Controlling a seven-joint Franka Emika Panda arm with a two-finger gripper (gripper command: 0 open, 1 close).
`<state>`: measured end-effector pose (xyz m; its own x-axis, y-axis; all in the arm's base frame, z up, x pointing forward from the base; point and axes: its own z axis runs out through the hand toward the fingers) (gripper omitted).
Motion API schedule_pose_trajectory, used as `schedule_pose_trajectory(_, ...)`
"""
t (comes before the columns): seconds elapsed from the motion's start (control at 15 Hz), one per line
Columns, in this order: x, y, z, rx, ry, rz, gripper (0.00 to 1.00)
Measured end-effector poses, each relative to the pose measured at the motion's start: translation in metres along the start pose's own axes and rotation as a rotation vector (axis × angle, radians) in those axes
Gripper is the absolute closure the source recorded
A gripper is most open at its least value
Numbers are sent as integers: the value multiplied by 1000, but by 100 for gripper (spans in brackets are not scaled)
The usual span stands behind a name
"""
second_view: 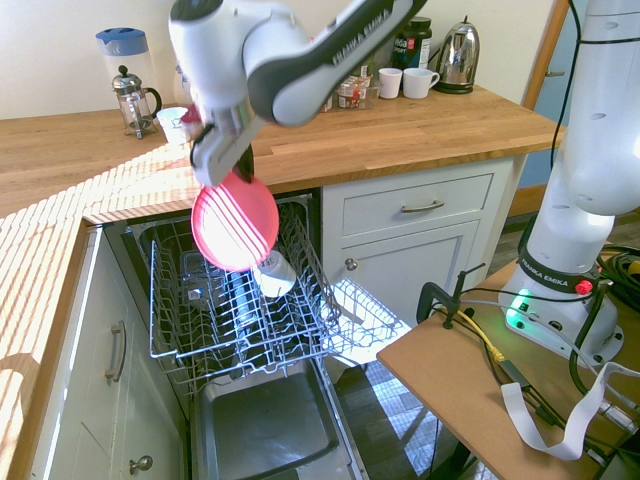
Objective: Put the plate in the dishwasher
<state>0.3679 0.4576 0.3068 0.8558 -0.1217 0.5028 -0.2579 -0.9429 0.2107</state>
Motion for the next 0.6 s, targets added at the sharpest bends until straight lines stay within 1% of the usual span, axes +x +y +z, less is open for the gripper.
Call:
schedule_pose_trajectory(0.13,-46,-40,14,-36,118,-103,100)
schedule_pose_trajectory(0.27,-68,-79,28,-75,237,-185,100)
schedule_pose_trajectory(0.4,-82,-111,46,-115,353,-244,100)
schedule_pose_trajectory(0.47,-88,-123,55,-145,409,-270,0)
schedule_pose_trajectory(0.53,-91,-130,59,-194,449,-287,0)
schedule_pose_trajectory(0.6,-94,-135,59,-230,450,-297,0)
